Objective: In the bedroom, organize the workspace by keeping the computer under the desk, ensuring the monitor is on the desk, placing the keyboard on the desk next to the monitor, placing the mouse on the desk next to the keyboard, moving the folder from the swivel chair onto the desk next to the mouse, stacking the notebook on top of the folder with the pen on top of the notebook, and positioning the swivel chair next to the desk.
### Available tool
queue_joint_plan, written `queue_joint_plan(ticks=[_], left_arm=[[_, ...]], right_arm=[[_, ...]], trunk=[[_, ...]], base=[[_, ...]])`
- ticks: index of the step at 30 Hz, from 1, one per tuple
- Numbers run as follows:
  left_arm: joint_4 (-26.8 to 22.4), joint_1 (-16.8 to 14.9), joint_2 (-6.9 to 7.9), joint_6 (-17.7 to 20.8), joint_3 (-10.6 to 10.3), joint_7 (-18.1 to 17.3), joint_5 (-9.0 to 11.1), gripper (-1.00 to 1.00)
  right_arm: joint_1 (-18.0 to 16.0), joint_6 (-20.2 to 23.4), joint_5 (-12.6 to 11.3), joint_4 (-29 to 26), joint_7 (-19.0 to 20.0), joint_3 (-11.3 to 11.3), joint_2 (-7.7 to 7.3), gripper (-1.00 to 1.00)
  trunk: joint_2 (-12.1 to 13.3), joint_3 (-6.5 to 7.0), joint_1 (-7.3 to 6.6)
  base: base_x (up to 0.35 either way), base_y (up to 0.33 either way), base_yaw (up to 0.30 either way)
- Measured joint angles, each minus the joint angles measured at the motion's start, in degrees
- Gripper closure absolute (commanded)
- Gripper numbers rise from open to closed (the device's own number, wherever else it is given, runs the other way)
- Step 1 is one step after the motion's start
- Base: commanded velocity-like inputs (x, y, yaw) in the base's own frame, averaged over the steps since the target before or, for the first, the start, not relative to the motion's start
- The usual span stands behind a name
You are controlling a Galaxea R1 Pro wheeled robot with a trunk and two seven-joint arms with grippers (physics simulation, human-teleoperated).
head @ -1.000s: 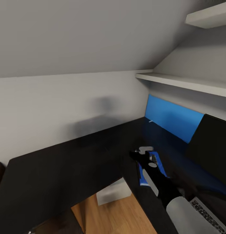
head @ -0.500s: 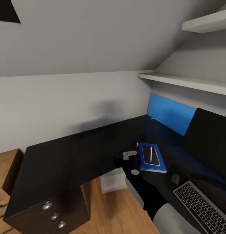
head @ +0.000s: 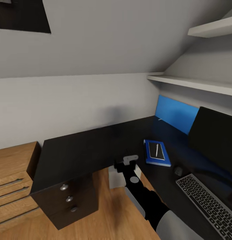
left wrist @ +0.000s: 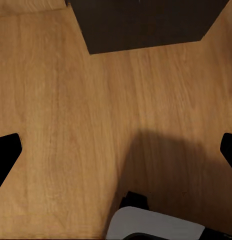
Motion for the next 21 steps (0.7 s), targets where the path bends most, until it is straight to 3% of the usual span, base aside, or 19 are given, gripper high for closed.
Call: queue_joint_plan(ticks=[5, 13, 21], left_arm=[[0.0, 0.0, 0.06, 0.0, 0.0, 0.0, 0.0, -1.00], [0.0, 0.0, 0.10, -0.2, -0.1, 0.0, 0.0, -1.00], [0.1, 0.0, 0.12, -0.3, 0.0, 0.1, 0.1, -1.00]], right_arm=[[0.2, 0.0, 0.0, -0.1, -0.1, 0.2, -0.02, -1.00], [0.2, 0.0, -0.1, 0.0, -1.4, 0.5, 0.12, -1.00], [0.3, 0.0, -0.2, 0.5, -2.0, 3.6, 0.63, -1.00]], trunk=[[0.0, 0.31, -0.02], [0.0, 0.98, -0.03], [0.0, 1.69, -0.04]], base=[[-0.228, 0.000, 0.000], [-0.052, 0.000, 0.000], [-0.007, 0.000, 0.001]])
